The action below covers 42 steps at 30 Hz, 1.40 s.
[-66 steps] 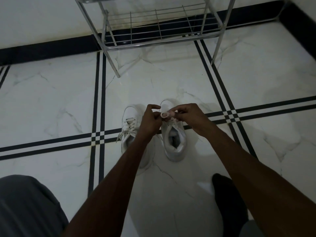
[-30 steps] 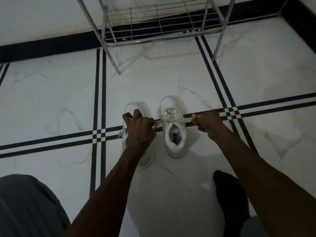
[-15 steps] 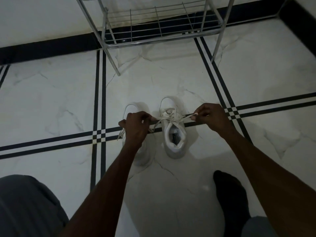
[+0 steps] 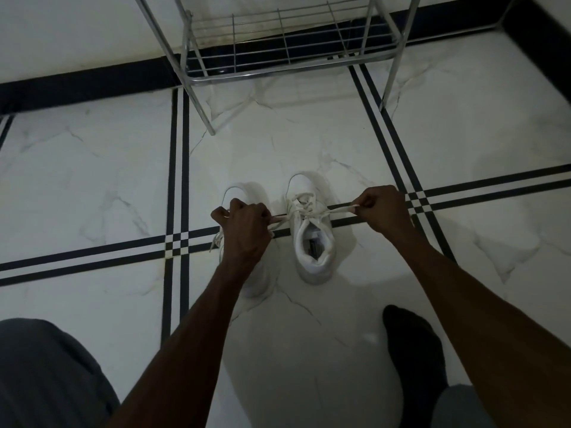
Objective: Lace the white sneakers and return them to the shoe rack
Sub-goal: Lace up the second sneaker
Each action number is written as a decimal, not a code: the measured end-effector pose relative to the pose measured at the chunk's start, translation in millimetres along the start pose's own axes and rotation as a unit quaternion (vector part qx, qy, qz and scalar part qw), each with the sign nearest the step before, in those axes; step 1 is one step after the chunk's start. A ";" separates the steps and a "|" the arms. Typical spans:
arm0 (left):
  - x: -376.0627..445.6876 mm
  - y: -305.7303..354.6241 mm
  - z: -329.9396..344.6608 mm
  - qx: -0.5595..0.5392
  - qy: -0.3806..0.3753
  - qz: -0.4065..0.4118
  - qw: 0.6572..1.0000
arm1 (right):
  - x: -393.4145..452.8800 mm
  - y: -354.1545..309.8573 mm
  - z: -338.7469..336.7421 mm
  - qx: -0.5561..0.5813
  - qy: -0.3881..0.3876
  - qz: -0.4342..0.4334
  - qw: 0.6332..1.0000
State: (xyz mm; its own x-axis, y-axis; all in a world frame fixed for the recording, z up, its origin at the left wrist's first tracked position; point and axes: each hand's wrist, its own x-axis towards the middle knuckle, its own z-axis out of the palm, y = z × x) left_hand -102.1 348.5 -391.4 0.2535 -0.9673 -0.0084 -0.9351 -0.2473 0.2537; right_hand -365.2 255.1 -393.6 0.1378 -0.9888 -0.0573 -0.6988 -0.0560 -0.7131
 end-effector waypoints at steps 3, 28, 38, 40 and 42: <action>0.9 0.6 -0.4 0.005 -0.001 0.000 1.000 | 2.2 -2.2 2.1 -0.066 0.017 -0.057 0.996; -14.5 1.3 2.8 0.037 -0.001 0.009 0.999 | 1.0 22.2 13.2 -0.181 -0.007 -0.071 0.981; -5.0 22.2 4.7 -0.015 -0.060 0.067 0.996 | 3.2 -6.2 21.8 -0.025 -0.210 -0.131 0.969; -4.7 31.8 9.5 -0.034 -0.092 0.060 0.993 | -1.0 -15.3 28.2 -0.005 -0.203 -0.133 0.970; -3.0 37.3 10.5 -0.050 -0.097 0.024 0.994 | -6.1 -18.7 32.2 -0.029 -0.140 -0.171 0.975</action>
State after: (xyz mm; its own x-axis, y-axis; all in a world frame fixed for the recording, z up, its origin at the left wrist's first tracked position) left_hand -140.4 341.6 -392.1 0.1476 -0.9730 -0.1773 -0.9133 -0.2029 0.3531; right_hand -330.3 266.6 -402.4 0.5501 -0.8349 -0.0168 -0.6159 -0.3920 -0.6834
